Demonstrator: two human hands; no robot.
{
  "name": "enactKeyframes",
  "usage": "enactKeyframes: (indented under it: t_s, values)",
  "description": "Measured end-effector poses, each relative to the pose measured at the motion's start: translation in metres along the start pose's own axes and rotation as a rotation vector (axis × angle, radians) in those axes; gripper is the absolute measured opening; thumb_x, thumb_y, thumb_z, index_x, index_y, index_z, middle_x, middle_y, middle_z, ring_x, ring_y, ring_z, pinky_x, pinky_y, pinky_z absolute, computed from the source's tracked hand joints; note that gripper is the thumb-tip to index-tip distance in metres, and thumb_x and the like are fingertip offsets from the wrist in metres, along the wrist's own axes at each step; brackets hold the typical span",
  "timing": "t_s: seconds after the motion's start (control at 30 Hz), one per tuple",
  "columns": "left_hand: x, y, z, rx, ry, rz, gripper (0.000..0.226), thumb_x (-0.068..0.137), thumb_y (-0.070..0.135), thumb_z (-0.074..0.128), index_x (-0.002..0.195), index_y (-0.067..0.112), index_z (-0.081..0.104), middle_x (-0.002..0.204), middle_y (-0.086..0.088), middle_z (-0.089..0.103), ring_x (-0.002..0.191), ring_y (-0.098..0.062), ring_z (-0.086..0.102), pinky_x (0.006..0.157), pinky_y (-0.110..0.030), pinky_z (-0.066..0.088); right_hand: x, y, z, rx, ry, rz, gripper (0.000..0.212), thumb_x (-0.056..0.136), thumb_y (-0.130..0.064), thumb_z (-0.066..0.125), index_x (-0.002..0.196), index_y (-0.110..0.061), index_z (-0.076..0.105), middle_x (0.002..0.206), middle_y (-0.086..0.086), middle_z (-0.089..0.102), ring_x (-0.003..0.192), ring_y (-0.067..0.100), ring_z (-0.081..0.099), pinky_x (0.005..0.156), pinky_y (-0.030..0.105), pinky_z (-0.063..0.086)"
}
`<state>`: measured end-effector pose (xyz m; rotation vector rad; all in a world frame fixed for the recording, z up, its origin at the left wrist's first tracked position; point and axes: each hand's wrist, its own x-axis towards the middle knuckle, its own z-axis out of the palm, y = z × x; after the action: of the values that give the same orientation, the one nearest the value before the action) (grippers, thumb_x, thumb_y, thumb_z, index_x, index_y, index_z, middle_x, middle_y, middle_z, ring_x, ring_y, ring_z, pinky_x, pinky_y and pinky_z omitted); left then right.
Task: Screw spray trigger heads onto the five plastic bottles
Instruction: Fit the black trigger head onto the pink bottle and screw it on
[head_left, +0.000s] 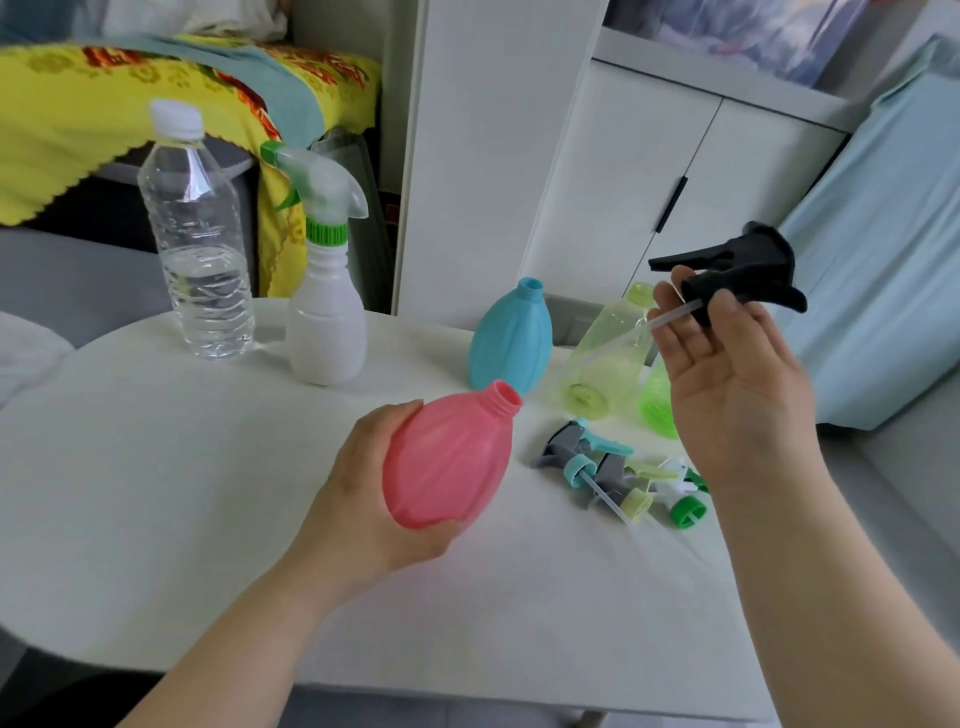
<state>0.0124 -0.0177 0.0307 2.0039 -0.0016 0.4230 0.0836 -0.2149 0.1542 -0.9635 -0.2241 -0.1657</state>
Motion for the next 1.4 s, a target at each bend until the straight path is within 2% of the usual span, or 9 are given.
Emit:
enactKeyframes:
  t_s: [0.27,0.47,0.57,0.7,1.0,1.17,1.27,1.33,1.4]
  values:
    - [0.001,-0.003,0.011,-0.070,-0.040,-0.016,0.085,0.036,0.046,0.076,0.095,0.074,0.022,0.108,0.038,0.030,0.097,0.031,0.030,0.067,0.009,0.031,0.002,0.000,0.002,-0.038,-0.043,-0.041,0.016,0.088,-0.004,0.043,0.077,-0.011,0.052,0.071,-0.006,0.072,0.076,0.012,0.069,0.081,0.024,0.054]
    - [0.002,-0.007,0.017,-0.098,-0.051,-0.012,0.088,0.046,0.022,0.086,0.098,0.063,0.028,0.109,0.036,0.030,0.096,0.031,0.030,0.066,0.009,0.032,-0.004,0.025,0.008,-0.372,-0.239,0.028,0.022,0.083,0.004,0.048,0.085,-0.015,0.059,0.072,-0.014,0.073,0.078,0.004,0.068,0.072,0.014,0.052]
    - [0.002,-0.006,0.022,-0.104,-0.065,-0.062,0.087,0.045,0.025,0.086,0.100,0.059,0.027,0.110,0.034,0.030,0.100,0.018,0.037,0.065,-0.001,0.036,-0.014,0.041,0.007,-0.532,-0.377,0.096,0.025,0.077,0.008,0.056,0.085,-0.016,0.059,0.071,-0.018,0.073,0.076,-0.003,0.067,0.066,0.007,0.048]
    - [0.002,-0.009,0.029,-0.124,-0.066,-0.125,0.096,0.046,0.026,0.086,0.112,0.049,0.021,0.122,0.016,0.032,0.106,-0.006,0.038,0.071,-0.010,0.034,-0.020,0.053,0.002,-0.574,-0.450,0.180,0.029,0.076,0.006,0.060,0.086,-0.021,0.059,0.073,-0.020,0.072,0.078,-0.003,0.066,0.067,0.006,0.047]
    - [0.003,-0.007,0.036,-0.129,-0.058,-0.149,0.094,0.046,0.026,0.086,0.112,0.046,0.022,0.115,0.020,0.032,0.103,-0.006,0.040,0.073,-0.013,0.036,-0.017,0.049,0.000,-0.693,-0.563,0.191,0.035,0.076,0.004,0.062,0.086,-0.029,0.061,0.083,-0.017,0.069,0.081,-0.003,0.066,0.078,0.013,0.052]
    - [0.000,-0.004,0.037,-0.042,-0.051,-0.168,0.108,0.046,0.032,0.084,0.132,0.034,0.018,0.117,0.018,0.025,0.107,-0.007,0.037,0.086,-0.025,0.040,-0.021,0.059,0.005,-0.752,-0.550,0.158,0.033,0.074,-0.002,0.066,0.082,-0.033,0.059,0.075,-0.017,0.069,0.076,-0.004,0.063,0.071,0.010,0.048]
    - [0.000,0.000,0.036,-0.004,-0.060,-0.158,0.111,0.047,0.031,0.083,0.136,0.028,0.016,0.117,0.017,0.022,0.108,-0.003,0.031,0.091,-0.025,0.036,-0.027,0.067,0.009,-0.848,-0.462,0.115,0.018,0.075,-0.010,0.067,0.087,-0.022,0.059,0.095,0.010,0.066,0.088,0.020,0.060,0.082,0.026,0.047]
    - [0.001,0.003,0.035,-0.010,-0.055,-0.148,0.104,0.048,0.028,0.082,0.134,0.026,0.023,0.117,0.017,0.025,0.107,-0.002,0.032,0.091,-0.025,0.037,-0.032,0.073,0.010,-0.899,-0.399,0.054,0.014,0.077,-0.015,0.066,0.086,-0.016,0.055,0.094,0.015,0.059,0.082,0.016,0.054,0.075,0.018,0.043]
    - [0.001,0.005,0.035,-0.017,-0.047,-0.148,0.099,0.048,0.028,0.082,0.131,0.027,0.027,0.113,0.018,0.027,0.106,-0.002,0.034,0.091,-0.025,0.038,-0.038,0.076,0.011,-0.921,-0.416,0.008,0.018,0.080,-0.017,0.063,0.080,-0.028,0.049,0.088,0.003,0.053,0.075,-0.001,0.048,0.066,0.005,0.037]
